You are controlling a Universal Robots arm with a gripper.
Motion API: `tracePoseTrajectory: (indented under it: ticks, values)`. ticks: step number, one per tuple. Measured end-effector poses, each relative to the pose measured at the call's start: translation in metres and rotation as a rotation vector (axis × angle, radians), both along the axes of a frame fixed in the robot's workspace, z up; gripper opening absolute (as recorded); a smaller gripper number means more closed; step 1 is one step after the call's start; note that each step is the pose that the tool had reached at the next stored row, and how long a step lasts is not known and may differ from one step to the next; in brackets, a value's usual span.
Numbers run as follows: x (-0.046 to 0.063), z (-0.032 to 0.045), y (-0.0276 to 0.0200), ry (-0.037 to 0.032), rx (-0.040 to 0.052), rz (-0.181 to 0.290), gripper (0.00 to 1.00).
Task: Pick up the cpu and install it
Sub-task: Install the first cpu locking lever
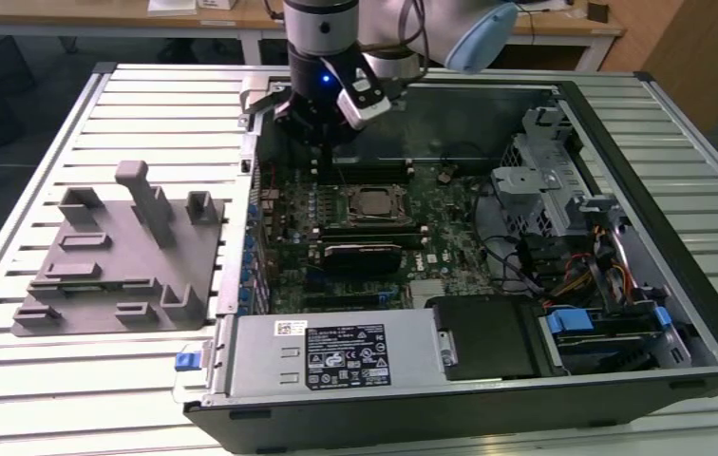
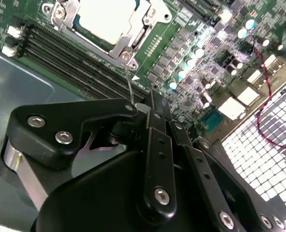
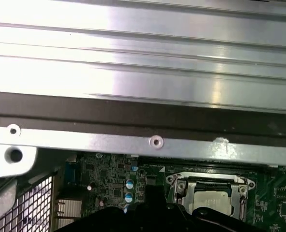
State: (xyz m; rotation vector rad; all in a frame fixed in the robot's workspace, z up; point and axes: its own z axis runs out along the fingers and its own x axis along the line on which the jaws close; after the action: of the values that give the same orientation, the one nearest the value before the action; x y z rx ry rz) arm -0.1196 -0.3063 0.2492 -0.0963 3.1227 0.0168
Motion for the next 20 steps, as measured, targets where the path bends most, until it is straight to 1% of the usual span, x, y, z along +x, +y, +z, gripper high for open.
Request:
tracePoseTrajectory:
  ticks: [3, 16, 20]
  values:
    - [0.0, 0.0001, 0.0016, 0.0001, -0.0001, 0.0, 0.11]
    - [0.0044, 0.0, 0.0017, 0.0001, -0.0001, 0.001, 0.11]
    - [0.008, 0.0, 0.0017, 0.0001, 0.0, 0.001, 0.11]
